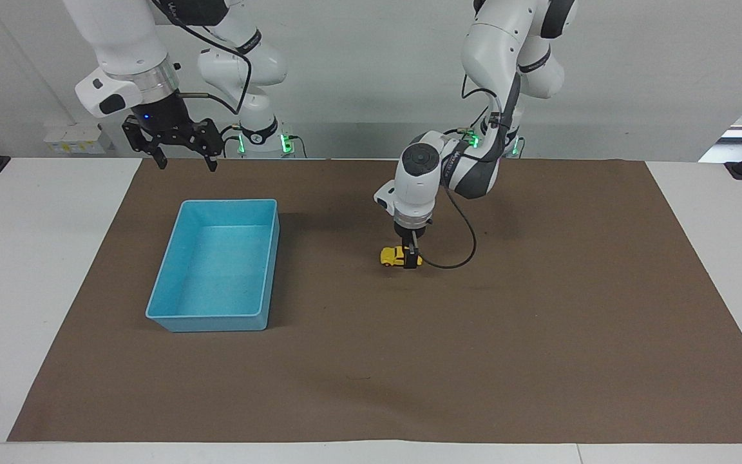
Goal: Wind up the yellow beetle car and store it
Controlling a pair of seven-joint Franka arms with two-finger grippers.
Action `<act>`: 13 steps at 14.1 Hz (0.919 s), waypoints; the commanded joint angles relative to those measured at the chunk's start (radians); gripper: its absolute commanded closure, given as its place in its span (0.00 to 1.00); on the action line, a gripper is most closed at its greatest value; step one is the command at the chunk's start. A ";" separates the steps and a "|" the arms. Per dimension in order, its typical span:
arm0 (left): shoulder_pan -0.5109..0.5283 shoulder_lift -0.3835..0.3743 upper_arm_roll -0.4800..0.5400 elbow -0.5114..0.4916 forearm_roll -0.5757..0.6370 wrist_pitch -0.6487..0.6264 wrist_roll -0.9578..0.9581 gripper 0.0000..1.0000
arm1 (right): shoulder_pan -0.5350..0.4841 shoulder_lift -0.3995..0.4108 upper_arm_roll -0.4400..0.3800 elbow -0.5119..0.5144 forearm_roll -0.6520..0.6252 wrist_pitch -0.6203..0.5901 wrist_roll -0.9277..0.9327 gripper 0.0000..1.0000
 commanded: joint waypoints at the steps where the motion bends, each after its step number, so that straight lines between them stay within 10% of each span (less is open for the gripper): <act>1: -0.021 -0.014 0.018 -0.024 0.033 0.035 -0.019 1.00 | -0.013 0.000 0.006 0.006 0.021 -0.010 -0.019 0.00; 13: 0.062 -0.026 0.020 -0.090 0.033 0.070 -0.002 1.00 | -0.013 0.000 0.006 0.006 0.021 -0.010 -0.019 0.00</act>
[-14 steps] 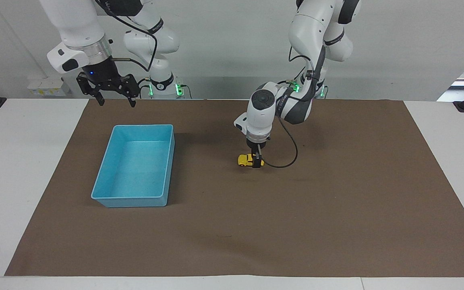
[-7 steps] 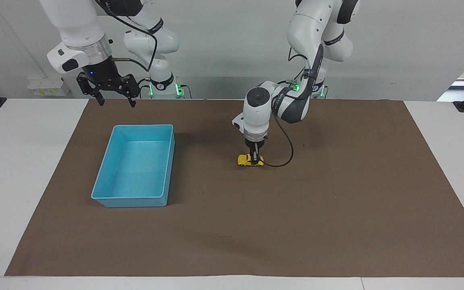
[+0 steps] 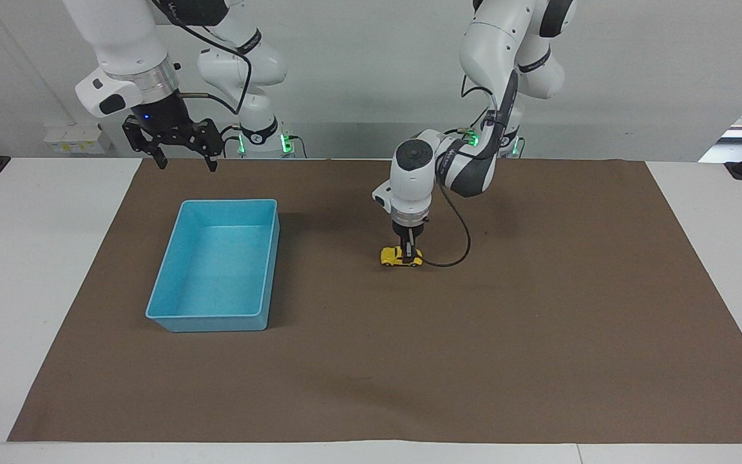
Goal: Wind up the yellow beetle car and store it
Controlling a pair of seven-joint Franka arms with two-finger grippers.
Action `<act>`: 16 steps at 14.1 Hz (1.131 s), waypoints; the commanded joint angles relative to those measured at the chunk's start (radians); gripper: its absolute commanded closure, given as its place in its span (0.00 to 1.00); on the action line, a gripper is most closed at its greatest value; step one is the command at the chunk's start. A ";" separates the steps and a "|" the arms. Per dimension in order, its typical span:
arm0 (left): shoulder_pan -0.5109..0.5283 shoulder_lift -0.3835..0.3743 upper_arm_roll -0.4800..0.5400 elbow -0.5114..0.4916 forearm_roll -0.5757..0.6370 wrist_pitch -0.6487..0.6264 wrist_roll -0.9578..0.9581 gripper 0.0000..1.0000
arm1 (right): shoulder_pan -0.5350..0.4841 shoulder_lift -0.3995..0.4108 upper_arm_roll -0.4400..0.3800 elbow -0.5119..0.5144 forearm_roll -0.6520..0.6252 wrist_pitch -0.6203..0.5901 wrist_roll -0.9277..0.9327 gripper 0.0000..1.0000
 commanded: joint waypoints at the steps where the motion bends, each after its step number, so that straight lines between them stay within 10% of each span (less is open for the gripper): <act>1: 0.029 0.012 0.006 -0.034 0.027 0.047 -0.001 1.00 | -0.015 0.000 0.006 0.006 0.021 -0.010 -0.019 0.00; 16: 0.170 0.002 0.007 -0.077 0.027 0.045 0.171 1.00 | -0.015 0.000 0.006 0.006 0.021 -0.010 -0.019 0.00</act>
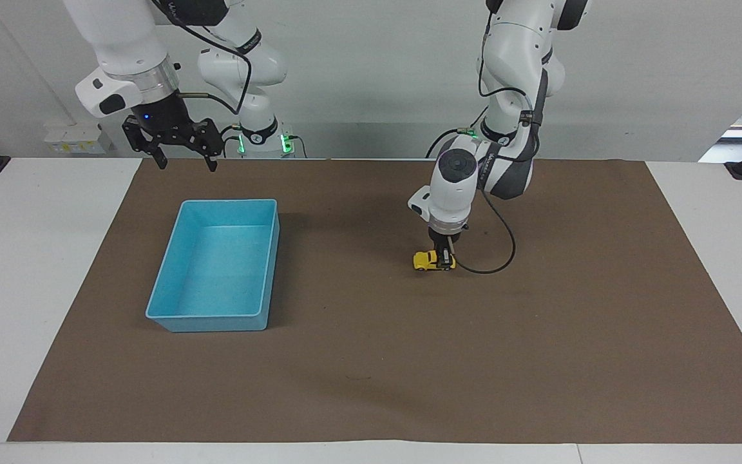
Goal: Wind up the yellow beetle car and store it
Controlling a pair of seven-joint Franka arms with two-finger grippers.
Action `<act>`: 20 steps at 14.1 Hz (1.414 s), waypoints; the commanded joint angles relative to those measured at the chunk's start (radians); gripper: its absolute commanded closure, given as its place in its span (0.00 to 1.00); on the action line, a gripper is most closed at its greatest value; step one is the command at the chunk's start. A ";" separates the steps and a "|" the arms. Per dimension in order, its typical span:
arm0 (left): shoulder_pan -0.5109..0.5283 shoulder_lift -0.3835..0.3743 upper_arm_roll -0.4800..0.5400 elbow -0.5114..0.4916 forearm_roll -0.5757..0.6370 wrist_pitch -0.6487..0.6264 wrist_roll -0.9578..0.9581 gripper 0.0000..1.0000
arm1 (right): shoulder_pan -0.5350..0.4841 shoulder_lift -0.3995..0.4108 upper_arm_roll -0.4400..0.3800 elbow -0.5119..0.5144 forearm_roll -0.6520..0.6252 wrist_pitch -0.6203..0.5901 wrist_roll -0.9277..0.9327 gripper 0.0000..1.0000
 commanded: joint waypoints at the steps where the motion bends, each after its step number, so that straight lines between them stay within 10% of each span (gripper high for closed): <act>1: 0.045 0.046 0.008 -0.025 0.027 0.068 0.043 1.00 | -0.015 0.000 0.006 0.006 0.021 -0.010 -0.019 0.00; 20: 0.220 0.039 0.008 -0.039 0.027 0.057 0.218 1.00 | -0.015 0.000 0.006 0.006 0.021 -0.010 -0.019 0.00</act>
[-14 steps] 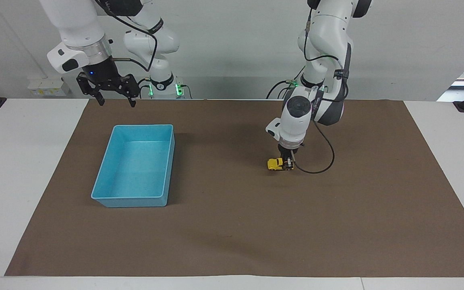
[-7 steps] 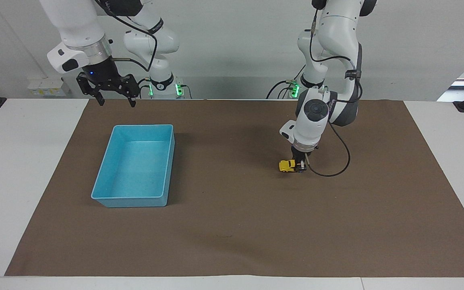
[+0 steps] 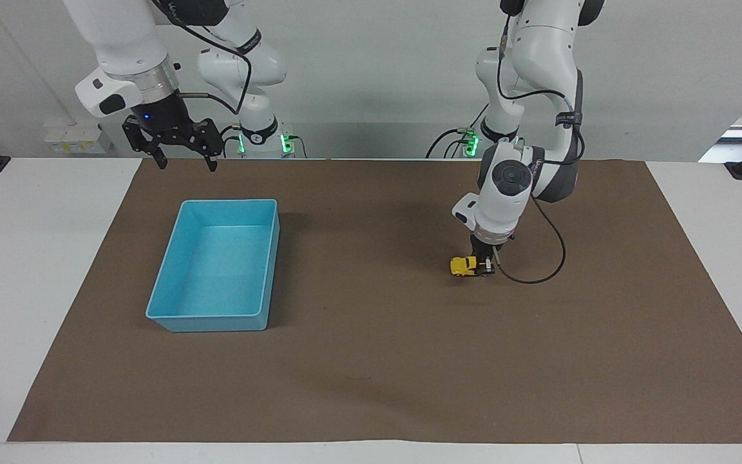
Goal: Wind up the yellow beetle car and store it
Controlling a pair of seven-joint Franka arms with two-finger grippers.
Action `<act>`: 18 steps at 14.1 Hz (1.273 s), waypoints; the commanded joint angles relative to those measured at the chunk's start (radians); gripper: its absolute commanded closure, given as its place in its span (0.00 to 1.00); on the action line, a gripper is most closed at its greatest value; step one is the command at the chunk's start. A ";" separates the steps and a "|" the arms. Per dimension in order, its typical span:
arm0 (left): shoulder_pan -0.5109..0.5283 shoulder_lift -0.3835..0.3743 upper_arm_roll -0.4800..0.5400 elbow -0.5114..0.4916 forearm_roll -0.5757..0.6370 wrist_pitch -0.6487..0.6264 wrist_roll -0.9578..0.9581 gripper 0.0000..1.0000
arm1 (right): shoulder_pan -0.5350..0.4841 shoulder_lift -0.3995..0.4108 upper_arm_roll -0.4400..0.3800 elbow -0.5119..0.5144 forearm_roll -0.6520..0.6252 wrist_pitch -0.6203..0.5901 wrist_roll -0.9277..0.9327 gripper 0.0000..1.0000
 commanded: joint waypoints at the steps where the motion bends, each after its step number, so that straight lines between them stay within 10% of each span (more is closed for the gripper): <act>1: 0.022 0.049 0.005 -0.006 0.027 0.069 0.008 0.70 | -0.015 0.000 0.006 0.006 0.021 -0.010 -0.019 0.00; 2: 0.017 0.020 0.005 -0.004 0.027 0.058 0.008 0.14 | -0.015 0.000 0.006 0.006 0.021 -0.010 -0.019 0.00; 3: 0.019 -0.006 0.004 0.005 0.027 0.032 0.008 0.00 | -0.015 0.000 0.006 0.006 0.021 -0.010 -0.019 0.00; 8: 0.023 -0.123 0.007 0.052 0.027 -0.084 -0.111 0.00 | -0.015 0.000 0.005 0.005 0.021 -0.010 -0.019 0.00; 18: 0.112 -0.163 0.025 0.235 0.024 -0.271 -1.020 0.00 | -0.015 0.000 0.006 0.006 0.021 -0.010 -0.019 0.00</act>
